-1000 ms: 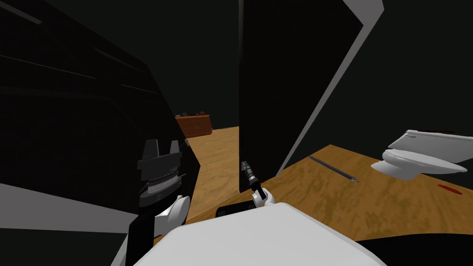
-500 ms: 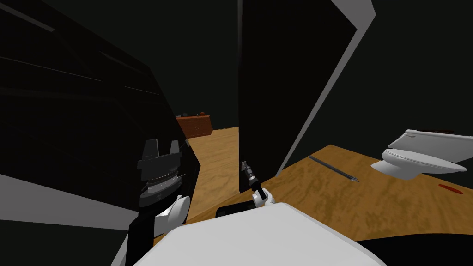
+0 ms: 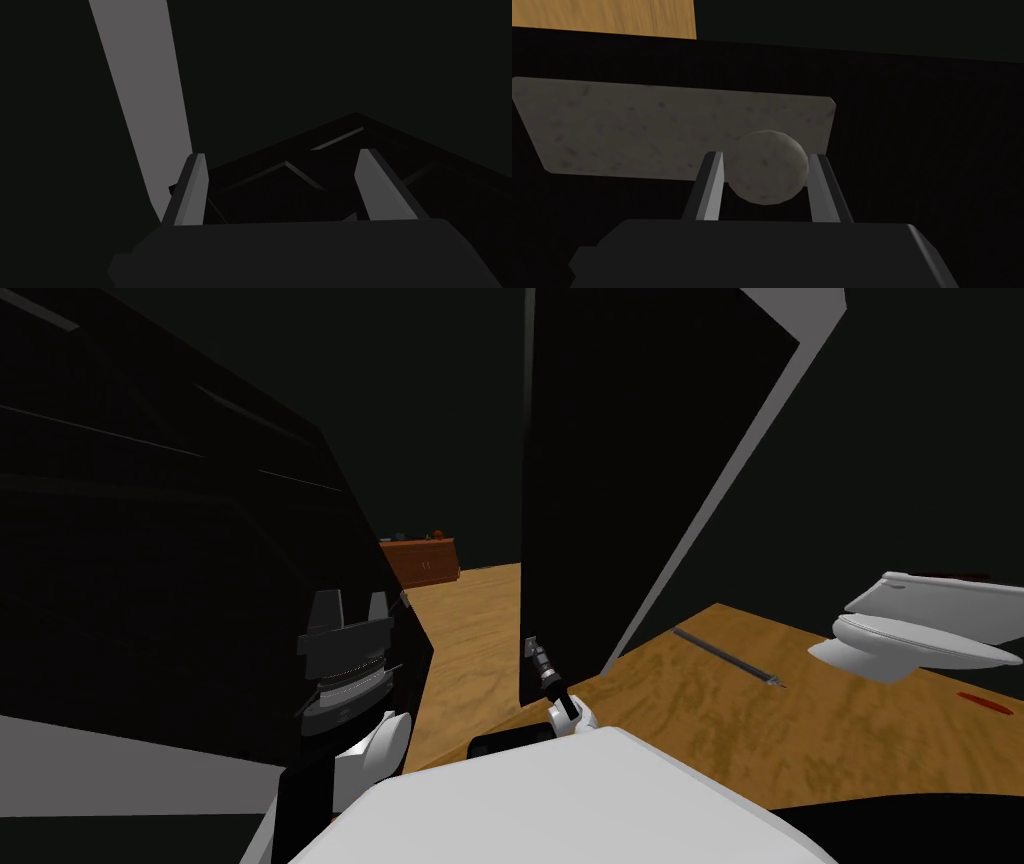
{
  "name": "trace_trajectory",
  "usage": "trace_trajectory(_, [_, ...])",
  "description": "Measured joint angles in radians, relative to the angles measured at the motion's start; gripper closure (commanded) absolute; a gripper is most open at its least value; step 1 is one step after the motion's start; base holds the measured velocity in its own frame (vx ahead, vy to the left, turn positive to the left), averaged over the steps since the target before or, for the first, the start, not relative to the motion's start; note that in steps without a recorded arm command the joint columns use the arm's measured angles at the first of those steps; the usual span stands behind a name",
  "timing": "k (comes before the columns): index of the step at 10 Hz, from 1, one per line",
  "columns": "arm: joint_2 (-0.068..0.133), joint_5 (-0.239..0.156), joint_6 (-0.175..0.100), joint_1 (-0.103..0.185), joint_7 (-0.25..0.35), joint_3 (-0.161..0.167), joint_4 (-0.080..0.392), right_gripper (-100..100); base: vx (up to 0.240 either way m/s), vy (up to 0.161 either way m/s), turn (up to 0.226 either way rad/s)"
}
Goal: Push the door open
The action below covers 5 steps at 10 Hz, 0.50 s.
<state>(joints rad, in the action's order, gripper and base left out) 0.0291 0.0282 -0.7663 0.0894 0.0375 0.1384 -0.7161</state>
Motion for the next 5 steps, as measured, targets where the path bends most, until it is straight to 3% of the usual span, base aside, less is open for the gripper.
trace_trajectory(2, [0.007,-0.001,-0.012,0.012,0.0,-0.022,0.028,100,0.155,0.073,-0.037])
trace_trajectory(3, [0.006,-0.001,-0.009,0.005,-0.004,-0.026,0.014,100,0.14,0.054,-0.019])
trace_trajectory(4, [0.01,-0.003,-0.03,0.027,-0.005,-0.042,0.054,100,0.12,0.05,-0.004])
trace_trajectory(5, [0.014,-0.002,-0.015,0.011,-0.004,-0.046,0.024,100,0.134,0.047,-0.059])
